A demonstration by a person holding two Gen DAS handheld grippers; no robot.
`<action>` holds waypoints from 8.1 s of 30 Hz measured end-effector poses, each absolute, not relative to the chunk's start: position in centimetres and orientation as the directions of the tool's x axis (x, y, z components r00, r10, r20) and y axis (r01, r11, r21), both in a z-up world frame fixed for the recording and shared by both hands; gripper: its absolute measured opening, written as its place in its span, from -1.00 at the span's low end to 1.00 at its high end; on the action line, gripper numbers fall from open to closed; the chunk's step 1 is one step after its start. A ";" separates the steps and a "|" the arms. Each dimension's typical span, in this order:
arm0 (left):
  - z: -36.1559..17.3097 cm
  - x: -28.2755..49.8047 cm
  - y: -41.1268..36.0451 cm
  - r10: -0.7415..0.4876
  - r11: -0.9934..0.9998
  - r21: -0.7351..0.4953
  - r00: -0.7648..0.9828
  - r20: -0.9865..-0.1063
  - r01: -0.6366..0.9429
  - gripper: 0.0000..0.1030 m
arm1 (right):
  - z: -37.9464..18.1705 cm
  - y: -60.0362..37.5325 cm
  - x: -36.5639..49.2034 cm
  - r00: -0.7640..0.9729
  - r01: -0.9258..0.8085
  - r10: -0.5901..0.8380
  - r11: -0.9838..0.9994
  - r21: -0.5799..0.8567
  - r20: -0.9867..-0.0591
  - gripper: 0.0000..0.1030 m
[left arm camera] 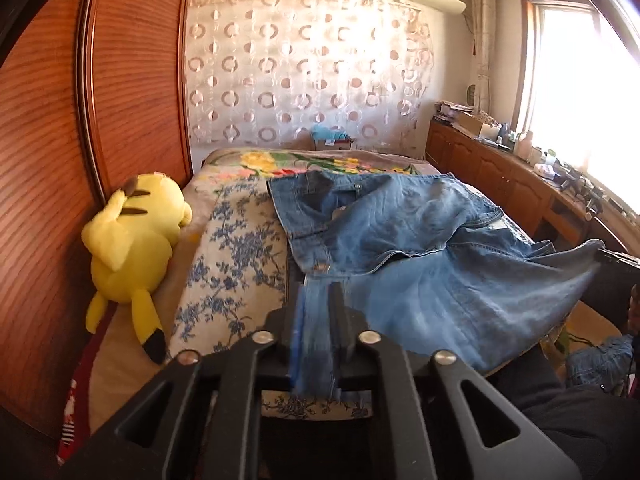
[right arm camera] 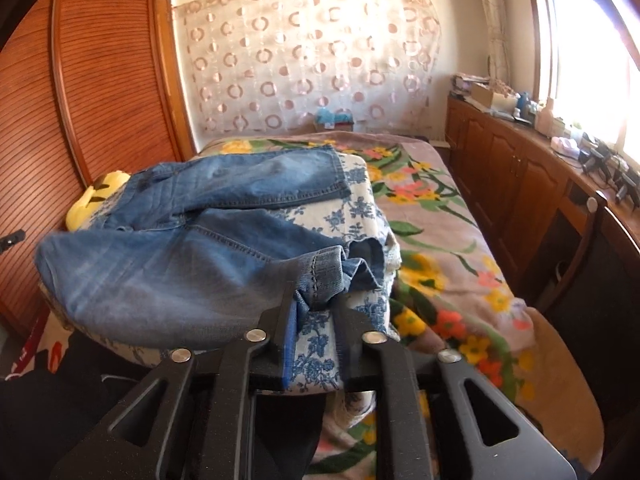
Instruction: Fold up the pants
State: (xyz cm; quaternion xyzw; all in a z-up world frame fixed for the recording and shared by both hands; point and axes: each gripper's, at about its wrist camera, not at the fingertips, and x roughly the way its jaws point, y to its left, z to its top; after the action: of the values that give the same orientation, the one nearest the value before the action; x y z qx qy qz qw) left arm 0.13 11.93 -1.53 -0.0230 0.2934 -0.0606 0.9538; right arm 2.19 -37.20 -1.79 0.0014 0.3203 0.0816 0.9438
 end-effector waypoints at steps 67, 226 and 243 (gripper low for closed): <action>-10.4 21.7 5.2 -0.139 0.989 -0.059 0.713 -0.687 0.136 0.32 | -9.3 -35.1 31.8 0.629 -0.181 0.098 0.983 -0.023 -0.771 0.03; -10.5 5.5 11.2 -0.133 0.987 -0.028 0.693 -0.709 0.160 0.32 | -9.5 -37.8 1.4 0.663 -0.112 0.113 0.992 0.051 -0.740 0.09; -11.7 5.4 11.7 -0.133 0.987 -0.036 0.678 -0.723 0.155 0.11 | -11.2 -38.6 0.4 0.626 -0.109 0.126 0.991 0.074 -0.769 0.09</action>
State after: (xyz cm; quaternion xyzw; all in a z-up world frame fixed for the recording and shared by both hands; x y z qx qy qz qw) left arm 5.39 11.66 -11.68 0.0142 0.3933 -0.0787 0.9159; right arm 0.40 -38.64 -11.16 0.0100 0.4272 0.0652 0.9017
